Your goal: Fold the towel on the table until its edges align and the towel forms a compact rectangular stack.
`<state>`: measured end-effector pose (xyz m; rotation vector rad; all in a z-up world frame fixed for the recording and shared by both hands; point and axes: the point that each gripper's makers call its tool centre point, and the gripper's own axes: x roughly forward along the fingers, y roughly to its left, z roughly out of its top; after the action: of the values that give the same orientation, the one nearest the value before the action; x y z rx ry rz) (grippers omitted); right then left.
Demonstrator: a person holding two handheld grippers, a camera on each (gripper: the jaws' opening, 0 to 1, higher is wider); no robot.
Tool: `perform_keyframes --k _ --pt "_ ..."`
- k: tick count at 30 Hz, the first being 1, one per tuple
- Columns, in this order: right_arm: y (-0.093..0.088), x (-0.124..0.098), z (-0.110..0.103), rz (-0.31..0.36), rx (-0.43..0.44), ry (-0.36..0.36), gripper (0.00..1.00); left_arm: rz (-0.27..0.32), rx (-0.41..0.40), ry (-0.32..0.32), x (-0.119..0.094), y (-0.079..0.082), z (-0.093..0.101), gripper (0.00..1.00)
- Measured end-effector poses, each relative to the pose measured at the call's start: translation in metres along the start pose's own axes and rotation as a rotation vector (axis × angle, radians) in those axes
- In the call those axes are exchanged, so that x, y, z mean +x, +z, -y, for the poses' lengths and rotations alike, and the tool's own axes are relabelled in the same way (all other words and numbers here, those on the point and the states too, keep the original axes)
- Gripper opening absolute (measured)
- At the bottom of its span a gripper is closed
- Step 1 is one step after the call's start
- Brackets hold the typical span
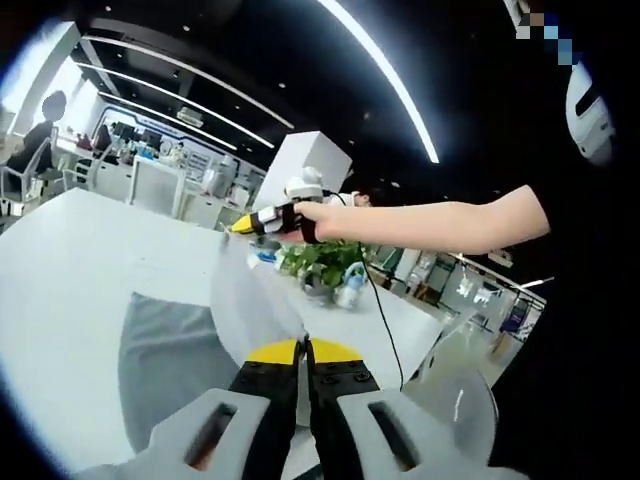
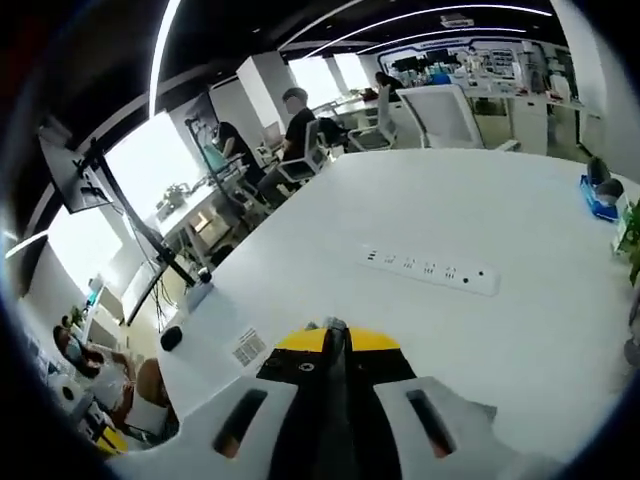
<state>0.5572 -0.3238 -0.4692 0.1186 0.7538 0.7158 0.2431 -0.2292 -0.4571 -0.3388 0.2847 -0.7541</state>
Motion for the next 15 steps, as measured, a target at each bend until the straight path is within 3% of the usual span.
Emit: perform_keyframes --k 15 --pt "-0.021 0.032 -0.009 -0.046 0.011 -0.001 0.03 -0.032 -0.088 0.069 -0.014 -0.029 -0.031 0.02"
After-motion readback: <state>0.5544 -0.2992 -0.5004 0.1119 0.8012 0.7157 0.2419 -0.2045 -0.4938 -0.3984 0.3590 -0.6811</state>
